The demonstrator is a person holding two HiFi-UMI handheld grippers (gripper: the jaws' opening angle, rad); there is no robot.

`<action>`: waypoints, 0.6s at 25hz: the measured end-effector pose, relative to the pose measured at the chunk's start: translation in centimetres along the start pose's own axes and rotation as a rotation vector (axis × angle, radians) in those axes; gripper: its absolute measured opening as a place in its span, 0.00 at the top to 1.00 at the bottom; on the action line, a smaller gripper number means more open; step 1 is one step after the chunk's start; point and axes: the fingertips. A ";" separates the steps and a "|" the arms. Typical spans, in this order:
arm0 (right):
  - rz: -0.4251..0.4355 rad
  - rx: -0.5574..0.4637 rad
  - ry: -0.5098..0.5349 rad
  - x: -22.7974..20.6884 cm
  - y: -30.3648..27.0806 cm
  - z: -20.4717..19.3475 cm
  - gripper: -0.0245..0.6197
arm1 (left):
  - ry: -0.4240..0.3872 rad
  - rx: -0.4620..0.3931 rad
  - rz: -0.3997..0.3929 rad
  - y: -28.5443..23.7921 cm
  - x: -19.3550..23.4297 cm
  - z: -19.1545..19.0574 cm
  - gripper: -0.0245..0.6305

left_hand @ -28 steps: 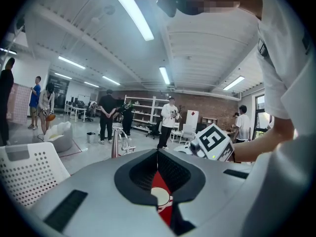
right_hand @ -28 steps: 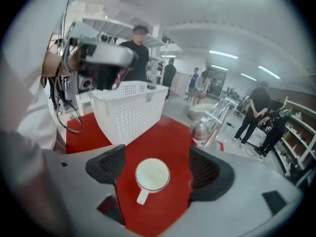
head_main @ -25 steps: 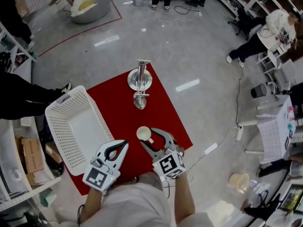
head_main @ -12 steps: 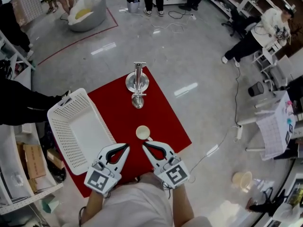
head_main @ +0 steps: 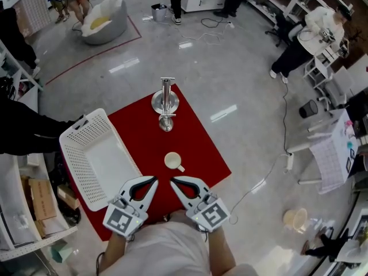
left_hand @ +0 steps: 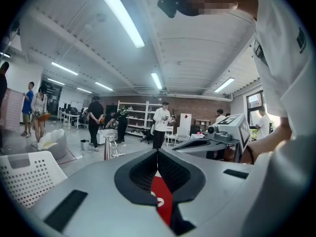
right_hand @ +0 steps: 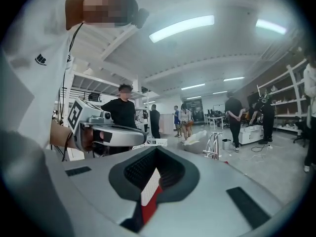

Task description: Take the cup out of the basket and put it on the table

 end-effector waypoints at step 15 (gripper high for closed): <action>0.013 0.038 0.032 1.1 0.5 -0.3 0.95 | -0.022 -0.018 0.016 1.0 -0.4 0.7 0.95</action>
Point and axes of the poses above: the fingertips, and each gripper's own axes: y backward along the fingers, x to its left, z out of its top, and after that the axes turned 14 degrees about -y, right-handed
